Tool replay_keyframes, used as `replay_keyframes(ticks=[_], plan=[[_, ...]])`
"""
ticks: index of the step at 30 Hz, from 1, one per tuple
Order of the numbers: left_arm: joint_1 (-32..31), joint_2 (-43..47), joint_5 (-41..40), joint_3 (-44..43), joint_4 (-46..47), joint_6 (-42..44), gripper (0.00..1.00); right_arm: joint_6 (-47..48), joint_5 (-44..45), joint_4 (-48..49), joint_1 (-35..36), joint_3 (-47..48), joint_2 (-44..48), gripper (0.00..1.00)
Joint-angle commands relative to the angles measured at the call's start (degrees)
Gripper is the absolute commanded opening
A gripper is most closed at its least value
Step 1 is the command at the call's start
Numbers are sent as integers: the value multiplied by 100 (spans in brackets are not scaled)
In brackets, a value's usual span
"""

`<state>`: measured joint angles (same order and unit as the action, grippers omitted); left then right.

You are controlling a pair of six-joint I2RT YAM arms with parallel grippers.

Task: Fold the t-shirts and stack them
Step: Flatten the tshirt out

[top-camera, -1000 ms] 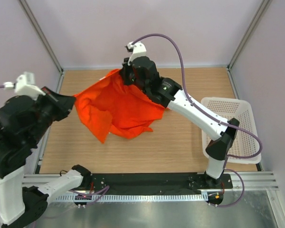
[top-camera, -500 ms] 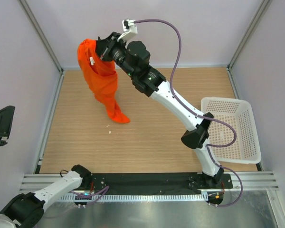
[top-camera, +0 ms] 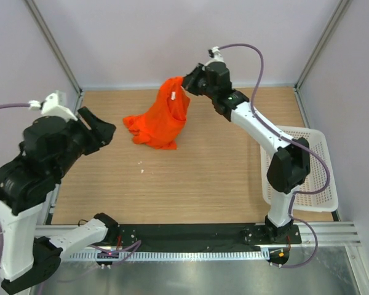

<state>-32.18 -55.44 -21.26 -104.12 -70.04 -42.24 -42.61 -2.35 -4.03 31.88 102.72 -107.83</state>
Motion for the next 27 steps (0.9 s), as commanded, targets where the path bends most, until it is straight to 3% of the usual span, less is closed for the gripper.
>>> replay_keyframes(ticks=[1,5,9,12,15,17,22,27], plan=[[-16,-352,489,373,219,-48,67,77,-292,220,-550,-689,869,1],[-7,-704,1314,638,631,-39,72,419,-810,-413,-1672,-509,440,5],[-7,-916,1765,945,957,-100,73,927,-1137,-1835,-2325,835,-937,37],[-7,-1074,1774,981,887,-30,73,1630,-584,-3327,-2274,1890,-1406,52],[2,-1188,1783,1077,852,-13,73,2131,118,-3691,-2012,1963,-1250,64],[10,-1232,1783,1235,834,-39,73,2300,593,-3693,-1818,1534,-899,64],[2,-1329,1975,1753,913,-232,72,2345,480,-2894,-695,129,-432,64],[28,-1426,2363,2000,966,-364,70,2099,823,-2760,-86,-94,-730,62]])
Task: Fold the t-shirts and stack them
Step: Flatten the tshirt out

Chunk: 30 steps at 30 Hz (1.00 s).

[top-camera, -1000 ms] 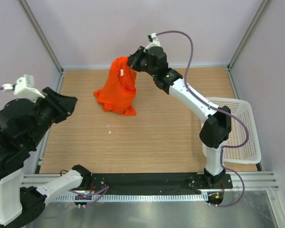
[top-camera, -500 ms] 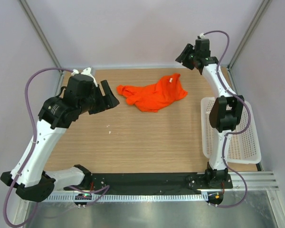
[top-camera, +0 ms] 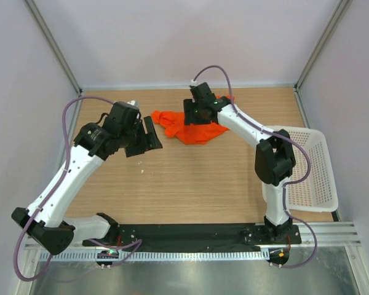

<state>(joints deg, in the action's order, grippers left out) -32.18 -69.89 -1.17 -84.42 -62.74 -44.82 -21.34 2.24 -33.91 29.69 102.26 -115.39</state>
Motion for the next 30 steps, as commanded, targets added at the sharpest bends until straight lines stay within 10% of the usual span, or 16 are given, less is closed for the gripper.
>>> replay_keyframes(ticks=[1,13,18,22,30], plan=[[28,36,363,57,227,-97,70,-36,452,210,203,13,-53,62],[387,291,345,31,-98,139,71,430,1270,-450,766,699,-1221,59],[652,458,433,-48,-256,245,72,351,1481,-616,766,804,-1433,42],[801,537,425,-162,-458,377,72,219,1525,-713,906,875,-1241,4],[916,1064,-13,-277,-538,325,74,184,1736,-1267,1626,876,110,1]])
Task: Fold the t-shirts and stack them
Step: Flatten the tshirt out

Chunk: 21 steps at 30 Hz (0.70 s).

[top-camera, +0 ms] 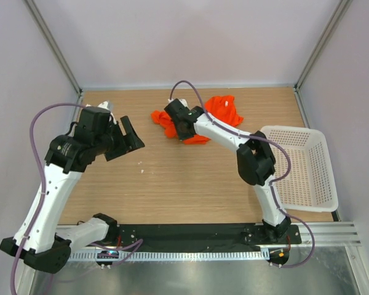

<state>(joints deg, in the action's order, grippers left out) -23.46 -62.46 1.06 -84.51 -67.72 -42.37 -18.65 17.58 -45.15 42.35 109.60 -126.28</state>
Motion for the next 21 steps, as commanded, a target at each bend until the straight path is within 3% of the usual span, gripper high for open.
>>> replay_keyframes(ticks=[1,5,7,8,11,18,21], plan=[[44,461,-247,-224,-30,71,74,-103,202,-118,379,-77,1367,1],[44,769,-291,-57,14,-52,75,-183,141,417,362,-728,2001,3],[44,823,-160,-83,-30,-175,75,-156,113,691,327,-748,1906,30],[44,858,-141,-92,-39,-184,75,-191,70,822,327,-712,1836,52],[44,919,-27,-57,-118,-245,74,-445,122,1269,327,-694,1563,69],[44,1244,-71,382,-92,-430,74,-1034,447,1509,318,-125,702,71],[44,1324,-62,523,-101,-421,75,-1473,930,1106,327,340,247,63]])
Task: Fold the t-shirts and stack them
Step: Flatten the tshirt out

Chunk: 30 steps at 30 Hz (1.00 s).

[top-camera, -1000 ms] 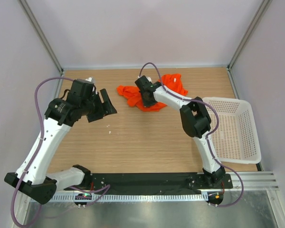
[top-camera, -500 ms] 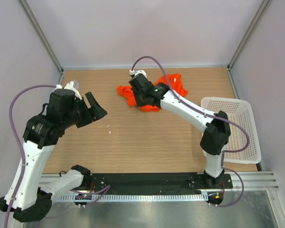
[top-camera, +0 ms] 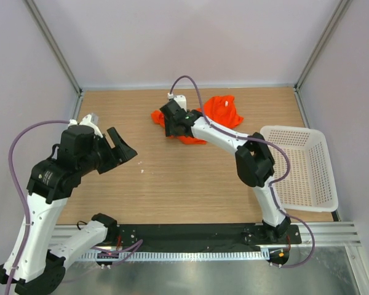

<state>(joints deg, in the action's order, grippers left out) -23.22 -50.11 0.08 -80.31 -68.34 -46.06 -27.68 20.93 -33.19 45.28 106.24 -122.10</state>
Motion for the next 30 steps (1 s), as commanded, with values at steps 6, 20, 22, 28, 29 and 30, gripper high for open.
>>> replay_keyframes(ticks=[6,20,22,28,29,30], plan=[[20,19,36,42,-48,18,75,-625,834,-276,34,1092,-831,57],[20,-166,-148,-415,-347,265,76,8,1168,-294,25,1603,-1369,48],[20,-105,-96,-371,-347,203,76,113,1107,-293,25,1558,-1386,50],[20,132,-113,-266,-409,124,77,307,1168,-398,25,1426,-1457,6],[20,150,-113,-266,-426,107,77,325,1168,-460,25,1426,-1404,1],[20,159,-122,-274,-426,98,77,351,1177,-513,25,1391,-1212,1]])
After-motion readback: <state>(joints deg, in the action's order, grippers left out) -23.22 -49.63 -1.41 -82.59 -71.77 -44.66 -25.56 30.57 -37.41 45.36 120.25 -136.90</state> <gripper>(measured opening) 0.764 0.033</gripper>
